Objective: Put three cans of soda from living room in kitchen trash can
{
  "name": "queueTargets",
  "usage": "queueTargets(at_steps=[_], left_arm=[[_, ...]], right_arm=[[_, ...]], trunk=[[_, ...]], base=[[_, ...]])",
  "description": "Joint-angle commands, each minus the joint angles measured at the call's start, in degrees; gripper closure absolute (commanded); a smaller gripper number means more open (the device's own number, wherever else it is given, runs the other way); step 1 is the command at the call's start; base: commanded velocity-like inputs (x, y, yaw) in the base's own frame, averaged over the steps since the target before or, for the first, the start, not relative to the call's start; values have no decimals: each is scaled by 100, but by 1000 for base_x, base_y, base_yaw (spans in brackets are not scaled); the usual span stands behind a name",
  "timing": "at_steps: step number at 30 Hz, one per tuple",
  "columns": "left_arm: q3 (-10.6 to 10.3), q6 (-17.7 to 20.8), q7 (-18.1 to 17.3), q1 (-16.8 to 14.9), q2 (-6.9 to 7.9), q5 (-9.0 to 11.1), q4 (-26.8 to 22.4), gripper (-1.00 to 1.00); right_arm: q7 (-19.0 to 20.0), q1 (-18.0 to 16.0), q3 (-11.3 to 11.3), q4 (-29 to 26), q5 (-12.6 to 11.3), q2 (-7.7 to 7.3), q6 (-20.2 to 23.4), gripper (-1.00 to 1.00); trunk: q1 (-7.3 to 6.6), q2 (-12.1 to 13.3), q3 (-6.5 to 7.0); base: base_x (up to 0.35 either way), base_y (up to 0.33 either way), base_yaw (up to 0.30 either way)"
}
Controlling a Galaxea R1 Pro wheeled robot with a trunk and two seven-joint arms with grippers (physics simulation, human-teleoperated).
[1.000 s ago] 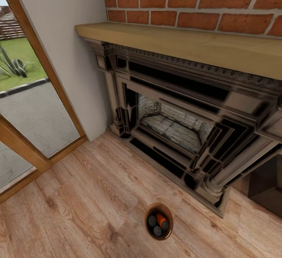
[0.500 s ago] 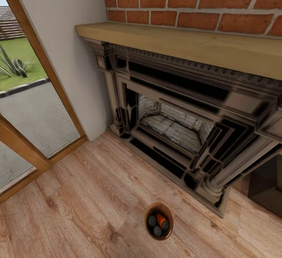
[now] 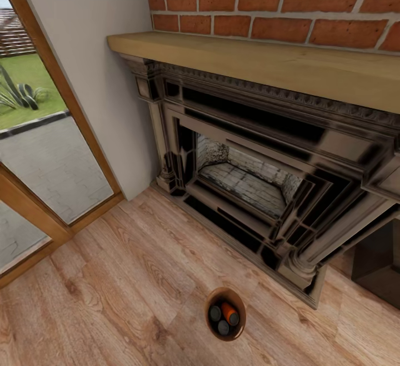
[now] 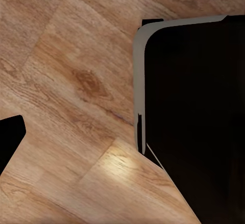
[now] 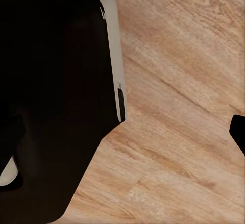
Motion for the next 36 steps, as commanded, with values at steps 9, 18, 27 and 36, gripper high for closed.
queueTargets(at_steps=[9,18,27,36], left_arm=[[0,0,0,0,0,1,0,-100],[0,0,0,0,0,-1,0,-100],[0,0,0,0,0,-1,0,-100],[0,0,0,0,0,1,0,-100]], right_arm=[[0,0,0,0,0,0,-1,-100],[0,0,0,0,0,4,-3,-100],[0,0,0,0,0,2,-2,-100],[0,0,0,0,0,2,0,-100]], trunk=[[0,0,0],[0,0,0],[0,0,0],[0,0,0]], base=[[0,0,0],[0,0,0],[0,0,0],[0,0,0]])
